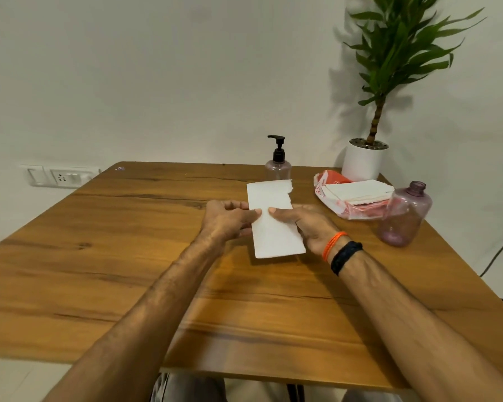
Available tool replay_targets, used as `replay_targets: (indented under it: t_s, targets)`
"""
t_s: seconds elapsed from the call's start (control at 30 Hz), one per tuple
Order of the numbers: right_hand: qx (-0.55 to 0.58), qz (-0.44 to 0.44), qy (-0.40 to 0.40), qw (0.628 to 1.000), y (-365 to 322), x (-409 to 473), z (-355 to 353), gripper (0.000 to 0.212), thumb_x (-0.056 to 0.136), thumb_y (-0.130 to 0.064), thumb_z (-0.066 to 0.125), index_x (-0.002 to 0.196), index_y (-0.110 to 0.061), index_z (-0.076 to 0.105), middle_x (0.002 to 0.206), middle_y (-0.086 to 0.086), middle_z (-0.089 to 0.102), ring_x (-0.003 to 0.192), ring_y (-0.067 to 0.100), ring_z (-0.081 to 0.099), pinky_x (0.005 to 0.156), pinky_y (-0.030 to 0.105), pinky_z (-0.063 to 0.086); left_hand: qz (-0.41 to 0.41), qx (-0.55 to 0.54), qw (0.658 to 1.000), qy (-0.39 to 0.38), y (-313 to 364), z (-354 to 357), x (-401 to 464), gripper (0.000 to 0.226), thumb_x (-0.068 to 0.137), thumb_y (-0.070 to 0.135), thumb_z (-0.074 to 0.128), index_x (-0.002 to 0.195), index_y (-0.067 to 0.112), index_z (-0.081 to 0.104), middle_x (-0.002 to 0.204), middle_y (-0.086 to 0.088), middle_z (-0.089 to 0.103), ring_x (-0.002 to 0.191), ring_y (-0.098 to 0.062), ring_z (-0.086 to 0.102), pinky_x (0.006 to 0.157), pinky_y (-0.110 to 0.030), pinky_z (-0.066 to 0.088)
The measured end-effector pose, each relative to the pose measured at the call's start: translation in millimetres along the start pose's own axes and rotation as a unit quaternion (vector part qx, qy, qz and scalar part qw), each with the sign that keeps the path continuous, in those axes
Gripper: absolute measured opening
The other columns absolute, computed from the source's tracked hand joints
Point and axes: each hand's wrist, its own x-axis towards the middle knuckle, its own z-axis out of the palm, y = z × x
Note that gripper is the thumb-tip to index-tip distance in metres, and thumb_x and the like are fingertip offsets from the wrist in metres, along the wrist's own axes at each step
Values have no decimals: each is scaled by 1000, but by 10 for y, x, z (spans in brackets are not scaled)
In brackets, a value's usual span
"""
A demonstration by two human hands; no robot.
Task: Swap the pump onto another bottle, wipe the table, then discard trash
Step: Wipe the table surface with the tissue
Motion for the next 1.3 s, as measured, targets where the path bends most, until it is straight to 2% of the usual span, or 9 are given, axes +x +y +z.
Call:
replay_targets:
  t_s: [0.17, 0.27, 0.4, 0.47, 0.57, 0.67, 0.9, 1.13, 1.3]
  targets:
    - [-46, 9, 33, 998, -103, 32, 26, 23, 79, -11, 77, 99, -10, 66, 92, 9, 74, 76, 23, 72, 53, 28, 56, 46, 95, 993, 50, -85, -214, 94, 35, 80, 25, 77, 110, 15, 63, 100, -3, 70, 83, -13, 70, 61, -24, 58]
    - [-160, -91, 89, 979, -209, 78, 28, 17, 87, -15, 70, 103, -12, 66, 87, -3, 67, 71, 11, 65, 54, 23, 52, 126, 247, 957, 84, -205, -496, 146, 33, 86, 33, 69, 116, 21, 64, 107, 8, 65, 90, -2, 60, 65, -14, 47]
    - [-452, -292, 181, 823, -248, 178, 67, 22, 90, -21, 63, 110, -22, 74, 89, 0, 73, 71, 15, 60, 57, 19, 41, 167, 397, 902, 33, -367, -831, 236, 37, 92, 29, 61, 127, 15, 58, 127, -4, 63, 115, -17, 58, 96, -28, 45]
    - [-529, -322, 146, 771, -192, 210, 102, 25, 91, -18, 60, 112, -25, 73, 89, 1, 73, 67, 14, 57, 56, 18, 41, 187, 473, 861, 25, -455, -911, 275, 38, 94, 29, 57, 127, 10, 58, 129, -10, 62, 118, -25, 57, 104, -35, 43]
    - [-610, -303, 92, 726, -33, 261, 174, 30, 91, -13, 53, 110, -23, 73, 96, 9, 72, 79, 25, 64, 71, 36, 57, 215, 528, 821, 28, -590, -956, 305, 41, 97, 33, 48, 130, 10, 57, 138, -10, 55, 128, -29, 48, 109, -42, 36]
    - [-613, -264, 65, 741, 100, 306, 205, 32, 94, -21, 52, 122, -24, 67, 110, 12, 71, 95, 30, 66, 86, 43, 56, 225, 532, 816, 32, -643, -985, 338, 41, 97, 35, 47, 130, 11, 57, 140, -9, 53, 131, -28, 45, 110, -42, 34]
    - [-630, -214, -19, 746, 185, 442, 136, 38, 100, -27, 46, 137, -26, 54, 142, 8, 55, 128, 30, 52, 111, 40, 39, 230, 526, 819, 22, -656, -1007, 358, 43, 97, 36, 47, 131, 13, 56, 141, -8, 53, 132, -26, 45, 111, -43, 33]
    - [-623, -186, -65, 757, 139, 440, -71, 41, 103, -24, 40, 144, -31, 44, 153, 4, 42, 138, 26, 42, 116, 32, 26, 233, 531, 815, 15, -632, -1001, 326, 43, 97, 35, 46, 133, 11, 55, 143, -9, 51, 133, -27, 44, 112, -44, 33]
    - [-607, -186, -37, 771, 183, 234, -288, 40, 103, -25, 42, 142, -33, 46, 144, 7, 52, 127, 28, 52, 109, 34, 38, 235, 528, 816, 11, -636, -1005, 324, 44, 98, 34, 46, 133, 10, 54, 143, -9, 51, 133, -27, 43, 113, -44, 32]
